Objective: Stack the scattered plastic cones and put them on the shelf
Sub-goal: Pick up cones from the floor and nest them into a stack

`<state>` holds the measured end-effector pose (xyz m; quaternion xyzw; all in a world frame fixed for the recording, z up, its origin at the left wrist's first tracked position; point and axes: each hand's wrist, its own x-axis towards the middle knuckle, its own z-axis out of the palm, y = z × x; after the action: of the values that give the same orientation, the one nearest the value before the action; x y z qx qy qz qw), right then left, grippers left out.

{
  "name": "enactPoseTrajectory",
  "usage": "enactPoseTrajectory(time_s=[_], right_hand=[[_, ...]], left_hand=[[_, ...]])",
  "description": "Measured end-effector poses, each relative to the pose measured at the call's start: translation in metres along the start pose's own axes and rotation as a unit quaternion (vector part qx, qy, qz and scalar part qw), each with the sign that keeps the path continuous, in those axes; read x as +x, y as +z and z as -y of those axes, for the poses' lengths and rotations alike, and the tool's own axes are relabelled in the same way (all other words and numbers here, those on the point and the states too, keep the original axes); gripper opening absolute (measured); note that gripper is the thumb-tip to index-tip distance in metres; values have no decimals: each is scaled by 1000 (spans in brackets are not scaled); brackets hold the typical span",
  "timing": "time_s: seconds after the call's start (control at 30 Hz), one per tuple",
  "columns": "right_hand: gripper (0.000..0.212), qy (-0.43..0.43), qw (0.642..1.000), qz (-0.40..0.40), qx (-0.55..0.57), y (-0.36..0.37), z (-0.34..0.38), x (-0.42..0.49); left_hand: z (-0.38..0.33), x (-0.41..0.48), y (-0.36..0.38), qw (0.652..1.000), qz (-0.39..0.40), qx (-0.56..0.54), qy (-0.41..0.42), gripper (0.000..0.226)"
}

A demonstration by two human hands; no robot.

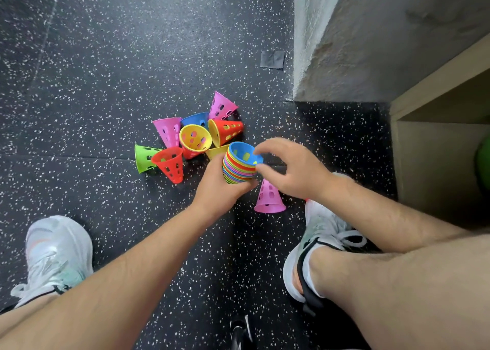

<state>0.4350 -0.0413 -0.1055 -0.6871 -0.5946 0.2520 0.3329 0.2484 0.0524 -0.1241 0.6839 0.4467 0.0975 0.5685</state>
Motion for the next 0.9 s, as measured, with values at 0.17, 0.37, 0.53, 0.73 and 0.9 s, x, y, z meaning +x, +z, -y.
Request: enactPoseTrajectory(time_s=[0.17, 0.37, 0.53, 0.73, 0.9], right_hand=[[37, 36, 998, 52, 30, 1, -5, -23], [11, -103, 991, 82, -29, 5, -11, -39], [25, -124, 982, 127, -63, 5, -14, -49], [41, -75, 954, 247, -153, 10, -21, -55], [58, -41, 967, 208, -143, 11, -17, -48]], left_hand=[[4, -5, -1, 999, 28, 37, -4, 59], [7, -19, -2, 998, 35, 53, 3, 51], [13, -29, -3, 998, 42, 49, -8, 59], [9, -36, -6, 998, 36, 56, -8, 57], [13, -34, -8, 998, 30, 49, -6, 53]])
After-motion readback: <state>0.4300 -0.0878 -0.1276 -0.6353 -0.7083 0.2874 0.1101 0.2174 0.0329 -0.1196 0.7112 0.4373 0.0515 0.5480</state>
